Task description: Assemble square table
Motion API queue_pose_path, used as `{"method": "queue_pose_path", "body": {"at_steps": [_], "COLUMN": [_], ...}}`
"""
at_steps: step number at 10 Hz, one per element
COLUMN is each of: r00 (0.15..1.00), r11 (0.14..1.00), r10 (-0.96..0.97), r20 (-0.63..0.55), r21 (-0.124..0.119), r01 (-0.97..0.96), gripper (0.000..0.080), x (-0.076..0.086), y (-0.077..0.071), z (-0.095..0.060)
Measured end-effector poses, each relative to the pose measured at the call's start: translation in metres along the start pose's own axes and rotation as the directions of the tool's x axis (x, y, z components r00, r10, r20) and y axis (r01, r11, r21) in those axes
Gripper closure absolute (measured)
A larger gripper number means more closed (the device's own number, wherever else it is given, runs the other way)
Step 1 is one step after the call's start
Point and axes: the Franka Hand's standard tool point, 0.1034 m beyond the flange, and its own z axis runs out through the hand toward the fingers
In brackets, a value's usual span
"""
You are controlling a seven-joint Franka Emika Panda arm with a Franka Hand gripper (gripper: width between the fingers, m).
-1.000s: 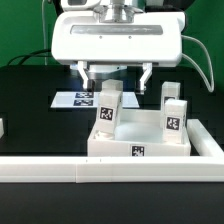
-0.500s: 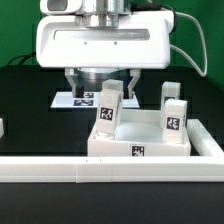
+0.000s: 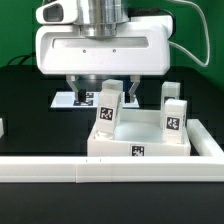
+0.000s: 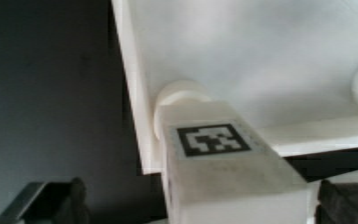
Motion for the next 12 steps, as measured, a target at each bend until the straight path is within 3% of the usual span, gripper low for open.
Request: {"method": "queue_pose_path", "body": {"at_steps": [2,5,10,12], "r00": [1.000,1.000,0.999,0.989], "r11": [1.000,1.000,0.999,0.989], "r10": [0.000,0.000,0.037,0.146], "r20": [-0.005,-0.005,-0.005,-0.005], "r21": [-0.002,-0.002,-0.001,0.000], "r01": [0.000,0.000,-0.037,-0.146], "gripper": [0.0150,0.0511,0.0511,0.0509], "x": [0.0007,0.0008,0.0008,0.0008], "y": [0.0004,0.0007,0.0007,0.0007], "z": [0.0009,0.0010,0.0010,0.0010]}}
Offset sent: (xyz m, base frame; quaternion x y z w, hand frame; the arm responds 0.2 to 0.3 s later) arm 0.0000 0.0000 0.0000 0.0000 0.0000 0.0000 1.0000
